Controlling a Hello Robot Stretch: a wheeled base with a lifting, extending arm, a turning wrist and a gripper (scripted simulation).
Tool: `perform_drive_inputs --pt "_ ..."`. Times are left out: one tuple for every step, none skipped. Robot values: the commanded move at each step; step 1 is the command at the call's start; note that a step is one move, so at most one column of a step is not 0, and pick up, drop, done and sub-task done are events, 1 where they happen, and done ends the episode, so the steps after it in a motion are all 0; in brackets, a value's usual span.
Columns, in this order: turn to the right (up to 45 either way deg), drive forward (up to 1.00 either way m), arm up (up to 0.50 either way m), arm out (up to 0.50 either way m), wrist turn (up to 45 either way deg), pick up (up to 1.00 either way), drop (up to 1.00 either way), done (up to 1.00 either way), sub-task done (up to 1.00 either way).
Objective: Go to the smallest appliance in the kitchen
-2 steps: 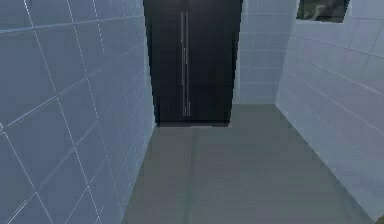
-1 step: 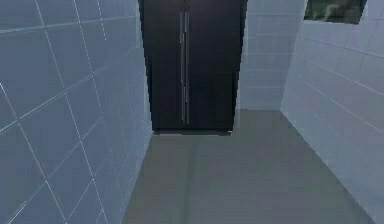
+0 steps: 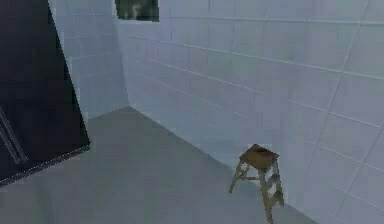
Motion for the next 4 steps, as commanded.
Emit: perform_drive_inputs --pt "45.0 0.00 0.00 0.00 0.0 0.00 0.00 0.00 0.00" --pt "0.0 0.05 0.00 0.00 0.0 0.00 0.00 0.00 0.00" --pt "-45.0 0.00 0.00 0.00 0.0 0.00 0.00 0.00 0.00" --pt "-42.0 0.00 0.00 0.00 0.0 0.00 0.00 0.00 0.00"
